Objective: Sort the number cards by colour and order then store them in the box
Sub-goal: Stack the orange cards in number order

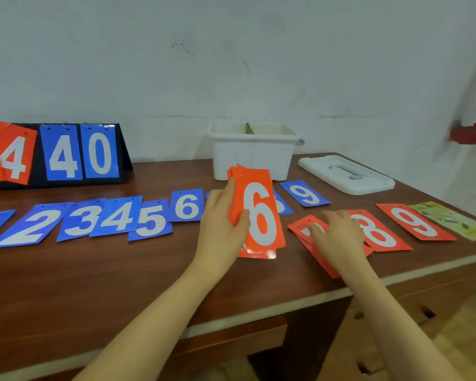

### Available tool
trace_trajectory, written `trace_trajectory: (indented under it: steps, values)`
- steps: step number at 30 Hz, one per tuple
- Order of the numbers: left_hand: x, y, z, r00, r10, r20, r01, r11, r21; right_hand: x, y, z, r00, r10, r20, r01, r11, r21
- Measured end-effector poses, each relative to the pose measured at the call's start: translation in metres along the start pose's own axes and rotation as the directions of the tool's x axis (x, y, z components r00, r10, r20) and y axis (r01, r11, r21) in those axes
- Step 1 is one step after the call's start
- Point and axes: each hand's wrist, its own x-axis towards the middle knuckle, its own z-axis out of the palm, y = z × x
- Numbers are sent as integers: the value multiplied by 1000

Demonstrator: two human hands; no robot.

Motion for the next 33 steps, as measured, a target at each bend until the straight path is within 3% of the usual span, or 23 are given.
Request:
trace_trajectory:
  steps: [1,3,8,12,18,22,24,29,31,33]
  values:
    - [3,0,4,1000,-1,14,0,1000,14,3,8,-1,993,69,95,-55,988,-144]
    - [7,-3,12,999,-15,38,14,999,38,5,16,0,974,128,186,-77,962,-261]
    - [5,-18,18,996,-86,40,84,995,44,11,10,1,954,174,246,-119,967,-225]
    - [6,-26,10,994,-111,-16,112,991,69,16,3,7,954,166,249,-153,986,-72]
    - [11,-33,7,993,-110,-43,114,985,133,15,-2,10,982,35,186,-67,983,169]
    - [10,-34,7,995,-97,-36,102,979,175,10,-3,-2,995,91,-40,-50,811,582]
    - [10,-33,6,993,-109,-41,114,979,169,10,-4,-11,987,122,-103,-30,776,631]
    - [7,-28,5,996,-81,-46,87,984,154,-1,-6,-3,992,124,-4,-111,901,420]
    - [4,-25,4,997,-70,-43,76,986,147,-6,-4,7,990,137,5,-137,981,140]
    - [1,-23,3,996,-77,-37,82,987,142,-12,-4,14,980,199,-9,-198,967,-159]
